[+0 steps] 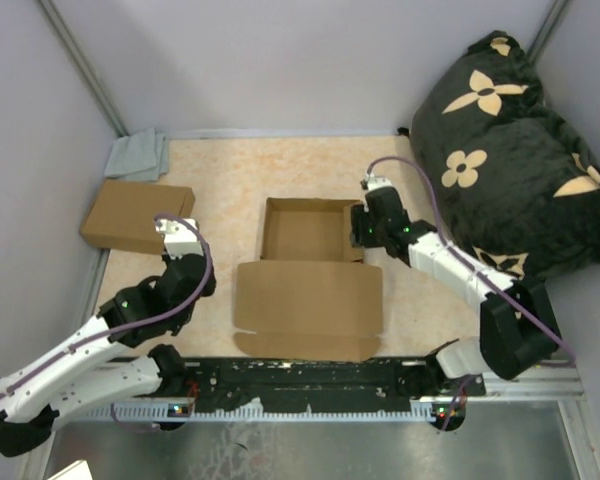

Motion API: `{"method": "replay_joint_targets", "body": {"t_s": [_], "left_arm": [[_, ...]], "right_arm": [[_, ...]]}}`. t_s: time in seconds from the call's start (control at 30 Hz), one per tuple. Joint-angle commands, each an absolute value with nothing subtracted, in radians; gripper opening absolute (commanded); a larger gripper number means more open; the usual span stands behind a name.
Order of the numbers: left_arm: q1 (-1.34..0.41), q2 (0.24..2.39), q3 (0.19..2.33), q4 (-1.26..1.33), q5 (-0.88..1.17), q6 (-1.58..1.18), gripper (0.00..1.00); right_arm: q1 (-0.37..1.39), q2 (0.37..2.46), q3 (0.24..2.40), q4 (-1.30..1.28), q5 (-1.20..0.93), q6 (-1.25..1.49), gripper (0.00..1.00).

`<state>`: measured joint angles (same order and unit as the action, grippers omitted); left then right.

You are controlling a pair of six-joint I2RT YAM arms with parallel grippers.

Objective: Fold the paper box

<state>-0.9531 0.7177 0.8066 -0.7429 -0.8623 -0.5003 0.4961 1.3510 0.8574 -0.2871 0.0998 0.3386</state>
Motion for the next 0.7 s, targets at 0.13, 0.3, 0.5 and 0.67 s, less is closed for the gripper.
{"method": "replay_joint_targets", "body": {"t_s": [0.13,0.3,0.5,0.67], "left_arm": [[-0.952,0.643,0.779,-0.751,-0.883,-0.519,0.44],[-0.952,0.624,0.782,-0.770,-0.891,-0.542,0.44],[-0.952,0.604,0.777,-0.769,-0.884,-0.536,0.44],[-0.951,0.612,0.779,-0.768,-0.881,-0.532,0.44]], "right_arm": [[0.398,1.623,1.211,-0.358,0.076,0.232,0.51],[0.396,1.715,1.236,-0.380,0.084,0.233,0.48],[0.396,1.661,1.115,-0.318,0.140,0.263,0.49],[0.397,1.677,1.089,-0.300,0.109,0.265,0.48]]}}
